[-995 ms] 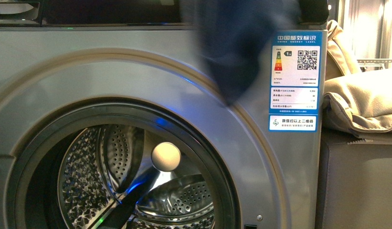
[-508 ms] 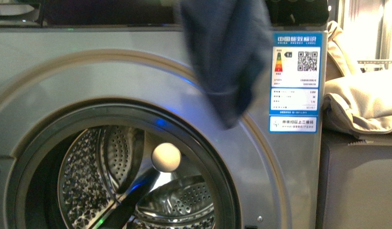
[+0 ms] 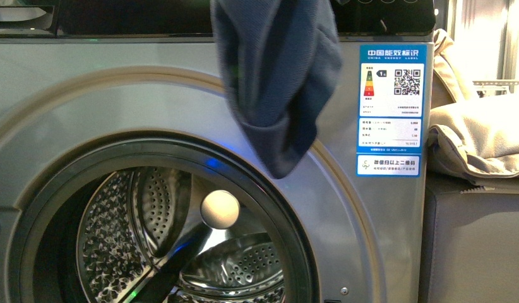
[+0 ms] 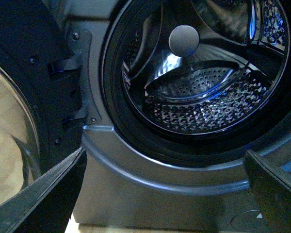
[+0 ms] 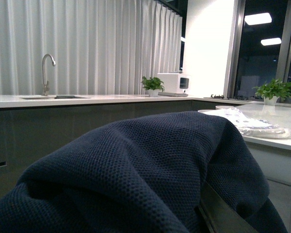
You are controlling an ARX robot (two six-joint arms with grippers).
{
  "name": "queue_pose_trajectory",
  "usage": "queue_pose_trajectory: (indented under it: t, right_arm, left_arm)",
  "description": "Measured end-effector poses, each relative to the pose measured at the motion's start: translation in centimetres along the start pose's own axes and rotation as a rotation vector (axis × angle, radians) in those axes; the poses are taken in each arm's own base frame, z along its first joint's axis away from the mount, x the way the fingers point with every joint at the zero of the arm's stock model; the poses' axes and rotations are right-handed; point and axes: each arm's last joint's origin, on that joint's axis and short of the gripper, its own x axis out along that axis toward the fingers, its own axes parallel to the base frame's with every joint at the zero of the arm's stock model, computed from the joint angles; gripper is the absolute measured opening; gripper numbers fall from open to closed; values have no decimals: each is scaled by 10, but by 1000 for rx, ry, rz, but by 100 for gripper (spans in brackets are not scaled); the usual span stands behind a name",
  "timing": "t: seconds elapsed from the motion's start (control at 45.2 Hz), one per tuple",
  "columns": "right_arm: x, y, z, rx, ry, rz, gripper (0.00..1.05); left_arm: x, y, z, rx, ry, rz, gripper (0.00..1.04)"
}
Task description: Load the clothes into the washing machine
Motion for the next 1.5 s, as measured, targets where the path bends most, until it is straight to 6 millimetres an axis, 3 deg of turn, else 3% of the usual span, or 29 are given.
queue_pose_trajectory:
  t: [0.155,0.265,0.464,0.597,0.685,0.95,1.105,1.238,1.503]
  right_arm:
    - [-1,1,1,-5,-6,2,11]
    - [-1,2,1,-7,-6,2,11]
    - [0,3,1,-8,-6,5,11]
    - [0,4,1,-9,-7,8,11]
    - [0,4,1,-8,-7,10,11]
    - [0,5,1,-7,-7,12,11]
    - [0,5,1,-7,-7,12,11]
    - [0,5,1,-7,-7,13,11]
    - [0,6,1,-6,-7,15,11]
  left_arm:
    - [4,2,3,-100,15,-233,98]
    - [11,8,22,-89,-36,-262,98]
    - [33,21,87,-12,-200,-283,98]
    - [47,18,144,34,-339,-372,98]
    - [49,9,178,53,-432,-497,98]
    - [58,-17,232,-16,-553,-719,98]
    - [63,-37,252,-45,-596,-787,98]
    - [72,-65,269,-64,-621,-877,98]
    - [85,-106,281,-78,-633,-994,98]
